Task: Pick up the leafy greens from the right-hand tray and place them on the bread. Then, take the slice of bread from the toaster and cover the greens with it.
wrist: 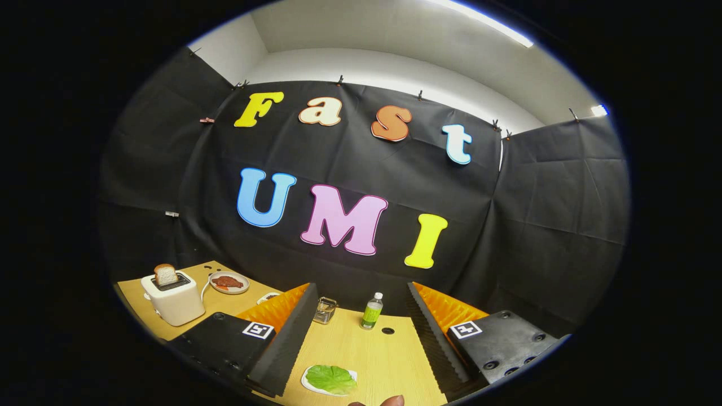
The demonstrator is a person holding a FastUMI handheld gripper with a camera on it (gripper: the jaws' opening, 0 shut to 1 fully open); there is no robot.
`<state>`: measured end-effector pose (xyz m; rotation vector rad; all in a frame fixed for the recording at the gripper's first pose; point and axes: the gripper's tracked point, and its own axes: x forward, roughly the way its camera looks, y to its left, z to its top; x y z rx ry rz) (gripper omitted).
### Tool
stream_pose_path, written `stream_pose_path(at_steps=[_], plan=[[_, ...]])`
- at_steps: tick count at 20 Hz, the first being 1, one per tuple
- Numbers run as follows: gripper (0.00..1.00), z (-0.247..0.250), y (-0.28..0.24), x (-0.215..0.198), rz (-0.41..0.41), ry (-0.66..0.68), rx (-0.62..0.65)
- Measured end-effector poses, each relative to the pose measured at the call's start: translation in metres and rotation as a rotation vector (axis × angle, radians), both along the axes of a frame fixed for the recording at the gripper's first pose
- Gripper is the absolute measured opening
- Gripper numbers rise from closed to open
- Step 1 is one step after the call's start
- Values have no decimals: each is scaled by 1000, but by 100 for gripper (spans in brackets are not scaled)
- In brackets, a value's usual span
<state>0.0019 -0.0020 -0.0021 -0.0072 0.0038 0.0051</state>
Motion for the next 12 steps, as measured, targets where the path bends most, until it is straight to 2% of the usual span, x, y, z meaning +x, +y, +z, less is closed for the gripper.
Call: stream_pose_path(at_steps=[5, 9, 12], plan=[[97, 0, 4, 5, 23, -3, 3], [97, -35, 34, 9, 194, 126, 67], [96, -92, 43, 11, 294, 293, 8]])
